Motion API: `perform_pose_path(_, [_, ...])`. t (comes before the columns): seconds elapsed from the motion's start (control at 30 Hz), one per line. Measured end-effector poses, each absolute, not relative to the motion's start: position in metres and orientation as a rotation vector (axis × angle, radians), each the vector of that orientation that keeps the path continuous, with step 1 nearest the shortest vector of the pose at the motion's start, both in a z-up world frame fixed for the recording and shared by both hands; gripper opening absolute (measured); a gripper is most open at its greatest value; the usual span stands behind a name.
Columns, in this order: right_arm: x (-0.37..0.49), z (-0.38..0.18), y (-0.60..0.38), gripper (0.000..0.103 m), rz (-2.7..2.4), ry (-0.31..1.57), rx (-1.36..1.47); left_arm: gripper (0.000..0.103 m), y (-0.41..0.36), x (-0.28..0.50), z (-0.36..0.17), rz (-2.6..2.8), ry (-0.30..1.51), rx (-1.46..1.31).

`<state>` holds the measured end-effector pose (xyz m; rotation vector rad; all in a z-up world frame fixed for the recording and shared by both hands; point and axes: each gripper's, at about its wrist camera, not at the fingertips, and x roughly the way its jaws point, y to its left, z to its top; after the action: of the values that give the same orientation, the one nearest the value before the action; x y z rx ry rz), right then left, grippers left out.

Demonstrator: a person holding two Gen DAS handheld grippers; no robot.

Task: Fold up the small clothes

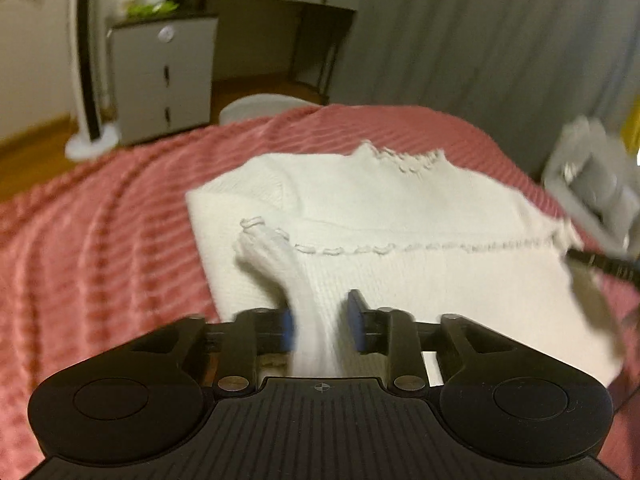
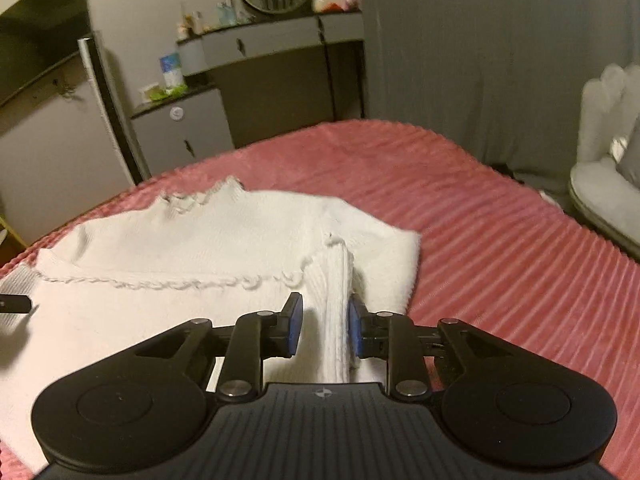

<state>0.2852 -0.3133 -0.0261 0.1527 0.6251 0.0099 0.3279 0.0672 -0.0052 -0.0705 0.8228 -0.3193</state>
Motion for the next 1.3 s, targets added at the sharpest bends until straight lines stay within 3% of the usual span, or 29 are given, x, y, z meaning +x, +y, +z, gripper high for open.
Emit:
perform_pose_path(0.03, [0.283,-0.024,-0.311,0.007,0.010,0.619,0.129,0.010,0.066,0.327,-0.002,-0.322,0.823,-0.054])
perform_pose_path(0.3, [0.286,0.003,-0.296,0.006,-0.035,0.510,0.024,0.010,0.061,0.340,0.048,-0.265,0.668,0.039])
perform_pose_path(0.57, [0.356,0.022,-0.287,0.006,-0.189,0.409,-0.062,0.010,0.038,0.402,0.057,-0.115,0.550,0.123])
perform_pose_path(0.63, [0.370,0.021,-0.290,0.007,-0.245,0.390,-0.048,0.017,0.032,0.418,0.046,-0.036,0.547,0.140])
perform_pose_path(0.67, [0.373,0.019,-0.292,0.012,-0.262,0.380,-0.032,0.030,0.029,0.424,0.038,-0.011,0.560,0.150])
perform_pose_path(0.7, [0.374,0.014,-0.295,0.017,-0.285,0.386,-0.020,0.050,0.027,0.430,0.028,0.010,0.607,0.164])
perform_pose_path(0.83, [0.335,-0.008,-0.306,0.019,-0.268,0.489,0.084,0.049,0.042,0.404,0.007,-0.088,0.718,0.078])
perform_pose_path(0.9, [0.292,-0.016,-0.303,0.022,-0.202,0.493,0.080,0.057,0.049,0.374,0.001,-0.125,0.734,0.036])
perform_pose_path(0.97, [0.253,-0.025,-0.305,0.040,-0.164,0.504,0.110,0.057,0.055,0.346,-0.004,-0.166,0.776,0.019])
perform_pose_path(1.1, [0.205,-0.041,-0.310,0.047,-0.102,0.523,0.157,0.065,0.060,0.301,-0.013,-0.203,0.800,-0.006])
perform_pose_path(1.2, [0.199,-0.049,-0.307,0.047,-0.093,0.569,0.172,0.063,0.056,0.295,-0.014,-0.197,0.837,-0.010])
perform_pose_path(1.3, [0.203,-0.047,-0.296,0.036,-0.066,0.586,0.165,0.052,0.052,0.295,-0.017,-0.178,0.891,-0.023])
